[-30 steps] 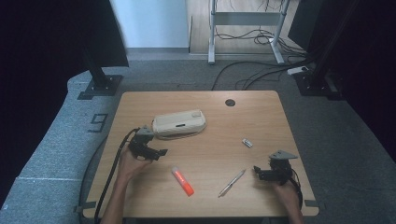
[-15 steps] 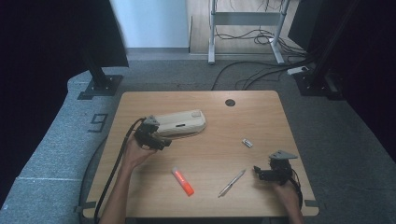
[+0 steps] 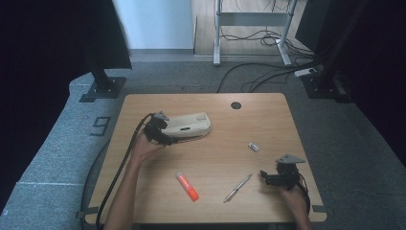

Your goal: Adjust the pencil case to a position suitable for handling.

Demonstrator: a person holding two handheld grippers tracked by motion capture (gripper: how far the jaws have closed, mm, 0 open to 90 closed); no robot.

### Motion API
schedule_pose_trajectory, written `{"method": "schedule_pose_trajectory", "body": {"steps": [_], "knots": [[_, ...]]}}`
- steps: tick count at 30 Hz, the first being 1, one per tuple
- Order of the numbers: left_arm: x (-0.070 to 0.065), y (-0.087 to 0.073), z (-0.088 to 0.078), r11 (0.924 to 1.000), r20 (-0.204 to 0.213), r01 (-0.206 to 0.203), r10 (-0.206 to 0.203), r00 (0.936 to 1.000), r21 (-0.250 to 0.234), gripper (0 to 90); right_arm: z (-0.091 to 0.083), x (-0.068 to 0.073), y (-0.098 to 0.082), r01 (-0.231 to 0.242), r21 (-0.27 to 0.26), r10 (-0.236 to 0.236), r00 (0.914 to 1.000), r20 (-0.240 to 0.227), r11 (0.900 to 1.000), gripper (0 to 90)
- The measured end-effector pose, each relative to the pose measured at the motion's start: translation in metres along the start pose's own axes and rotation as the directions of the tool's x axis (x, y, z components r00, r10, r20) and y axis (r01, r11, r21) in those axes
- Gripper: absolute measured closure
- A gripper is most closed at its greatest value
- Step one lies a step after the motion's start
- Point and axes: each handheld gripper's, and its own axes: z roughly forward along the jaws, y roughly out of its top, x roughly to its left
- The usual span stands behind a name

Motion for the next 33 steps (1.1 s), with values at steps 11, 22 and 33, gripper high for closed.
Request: {"method": "schedule_pose_trajectory", "body": {"steps": [11,22,33], "knots": [[0.017,0.01,0.022,0.9999,0.054,-0.012,0.012,0.9985,0.009,13.4,0.0,0.0,0.0,0.003,0.0,-0.003,1.0,0.0,1.0,12.2],[0.011,-0.001,0.033,0.9896,-0.077,-0.085,0.095,0.9925,0.116,38.1,0.0,0.0,0.0,0.002,0.0,-0.002,1.0,0.0,1.0,12.2],[-0.004,-0.011,0.026,0.9841,-0.122,-0.108,0.126,0.9845,0.141,55.3,0.0,0.0,0.0,-0.001,0.0,0.001,1.0,0.0,1.0,12.2]]}}
